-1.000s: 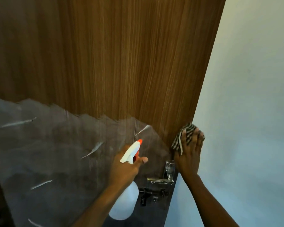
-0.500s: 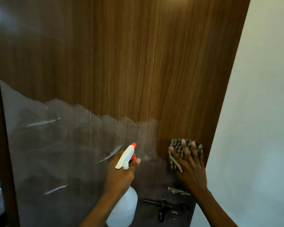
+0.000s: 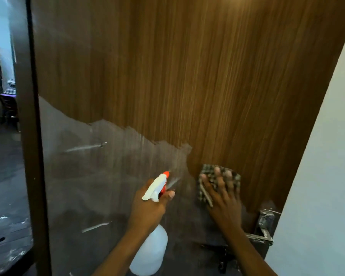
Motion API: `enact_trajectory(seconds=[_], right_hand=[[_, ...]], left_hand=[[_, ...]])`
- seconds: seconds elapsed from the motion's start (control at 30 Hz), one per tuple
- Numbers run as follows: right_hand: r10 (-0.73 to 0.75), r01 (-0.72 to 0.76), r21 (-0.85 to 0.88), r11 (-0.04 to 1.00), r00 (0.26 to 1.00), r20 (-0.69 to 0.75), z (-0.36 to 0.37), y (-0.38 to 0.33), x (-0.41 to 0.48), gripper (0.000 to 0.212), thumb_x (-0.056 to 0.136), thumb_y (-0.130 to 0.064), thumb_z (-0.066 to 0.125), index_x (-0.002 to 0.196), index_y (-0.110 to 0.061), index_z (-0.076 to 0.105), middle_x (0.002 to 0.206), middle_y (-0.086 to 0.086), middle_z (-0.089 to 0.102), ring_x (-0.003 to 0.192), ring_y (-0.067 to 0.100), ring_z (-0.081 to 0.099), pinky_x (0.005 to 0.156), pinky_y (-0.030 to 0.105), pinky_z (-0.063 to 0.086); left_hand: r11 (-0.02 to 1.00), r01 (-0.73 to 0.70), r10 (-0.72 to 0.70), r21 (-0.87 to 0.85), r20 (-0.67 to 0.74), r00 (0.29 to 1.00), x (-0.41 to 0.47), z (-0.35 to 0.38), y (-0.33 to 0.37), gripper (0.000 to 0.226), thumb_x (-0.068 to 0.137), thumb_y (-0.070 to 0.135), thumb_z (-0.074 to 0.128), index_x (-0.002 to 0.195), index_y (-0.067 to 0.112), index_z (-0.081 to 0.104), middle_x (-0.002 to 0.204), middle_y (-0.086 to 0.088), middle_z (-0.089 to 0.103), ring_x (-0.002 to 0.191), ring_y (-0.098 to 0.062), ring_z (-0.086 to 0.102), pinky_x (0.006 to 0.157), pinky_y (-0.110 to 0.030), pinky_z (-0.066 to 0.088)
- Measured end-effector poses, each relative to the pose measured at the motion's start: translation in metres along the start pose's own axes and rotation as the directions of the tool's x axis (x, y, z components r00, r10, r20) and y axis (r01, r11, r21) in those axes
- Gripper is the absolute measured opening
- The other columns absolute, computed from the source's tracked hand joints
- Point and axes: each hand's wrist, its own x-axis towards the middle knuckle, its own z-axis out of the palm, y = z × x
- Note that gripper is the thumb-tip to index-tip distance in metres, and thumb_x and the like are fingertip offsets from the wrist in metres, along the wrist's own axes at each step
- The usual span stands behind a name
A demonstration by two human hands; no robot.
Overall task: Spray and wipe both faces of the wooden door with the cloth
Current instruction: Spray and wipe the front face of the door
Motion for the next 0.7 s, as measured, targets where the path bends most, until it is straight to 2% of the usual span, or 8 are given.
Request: enact_trajectory(seconds=[0.07,0.17,0.23,0.33,0.4,0.5,0.6,0.7], right_hand=[[0.168,-0.168,0.014,0.986,0.986,-0.004,-0.006,0.002,0.0,0.074,0.086,-0.054,0.047,0.153,-0.026,0.032,0.164,0.017,0.014,0.15,0.044,0.007,0.118,0.065,0.011],[0.377,-0.373,0.074,0.925,0.925,-0.053,-0.014,-0.026,0.048,0.075,0.086,-0.045,0.051,0.155,-0.021,0.033,0.163,0.023,0.014,0.149,0.05,0.004,0.116,0.069,0.008],[0.314,-0.305,0.085,0.948,0.943,-0.11,-0.017,-0.058,0.089,0.07,0.088,-0.04,0.054,0.153,-0.021,0.038,0.162,0.024,0.018,0.148,0.051,0.006,0.116,0.07,0.007],[0.089,-0.084,0.057,0.995,0.991,-0.101,-0.012,-0.106,0.122,0.069,0.09,-0.049,0.049,0.153,-0.024,0.036,0.162,0.019,0.022,0.15,0.045,0.006,0.118,0.066,0.003],[-0.059,0.061,0.035,0.998,0.997,-0.042,-0.002,-0.131,0.12,0.071,0.091,-0.051,0.046,0.155,-0.026,0.031,0.164,0.014,0.018,0.152,0.041,0.005,0.119,0.064,0.004],[-0.227,0.227,0.019,0.974,0.974,-0.019,0.014,-0.138,0.087,0.065,0.095,-0.047,0.043,0.156,-0.028,0.03,0.165,0.009,0.019,0.152,0.036,0.01,0.12,0.062,0.011],[-0.18,0.181,0.014,0.983,0.984,-0.01,0.016,-0.124,0.053,0.068,0.092,-0.049,0.05,0.155,-0.031,0.032,0.164,0.009,0.021,0.152,0.035,0.014,0.116,0.063,0.02],[0.078,-0.078,0.02,0.997,0.997,-0.01,0.008,-0.127,0.075,0.073,0.086,-0.05,0.05,0.154,-0.029,0.033,0.165,0.013,0.016,0.151,0.042,0.01,0.115,0.067,0.017]], left_hand=[[0.998,0.058,-0.058,-0.012,0.003,0.998,0.003,-0.011,-0.005,0.049,0.081,0.028,0.067,0.127,0.022,0.052,0.115,0.012,0.053,0.097,-0.005,0.05,0.078,-0.007,0.039],[0.998,0.06,-0.06,0.019,-0.026,0.998,0.011,-0.029,-0.012,0.047,0.08,0.029,0.069,0.124,0.024,0.054,0.116,0.012,0.056,0.09,-0.005,0.053,0.066,-0.004,0.039],[0.999,0.051,-0.05,0.01,-0.047,0.998,0.016,-0.045,-0.013,0.038,0.081,0.028,0.069,0.115,0.027,0.053,0.106,0.013,0.055,0.079,-0.004,0.054,0.064,-0.004,0.039],[1.0,-0.002,0.002,0.005,-0.039,0.999,0.022,-0.065,-0.014,0.032,0.08,0.026,0.07,0.108,0.029,0.054,0.094,0.009,0.062,0.075,-0.01,0.059,0.061,-0.006,0.042],[1.0,-0.011,0.012,0.015,-0.05,0.999,0.027,-0.077,-0.014,0.033,0.08,0.027,0.07,0.108,0.029,0.054,0.095,0.005,0.064,0.078,-0.015,0.061,0.063,-0.008,0.043],[1.0,0.008,-0.008,0.001,-0.067,0.998,0.035,-0.096,-0.014,0.029,0.08,0.025,0.07,0.103,0.029,0.053,0.092,0.002,0.063,0.069,-0.013,0.059,0.062,-0.01,0.044],[1.0,-0.003,0.002,-0.019,-0.063,0.998,0.043,-0.116,-0.015,0.026,0.081,0.023,0.069,0.101,0.027,0.053,0.089,0.004,0.062,0.067,-0.014,0.058,0.06,-0.011,0.046],[0.998,0.026,-0.029,-0.049,-0.072,0.997,0.054,-0.132,-0.014,0.023,0.082,0.023,0.067,0.102,0.022,0.056,0.091,0.002,0.062,0.069,-0.014,0.059,0.063,-0.014,0.046]])
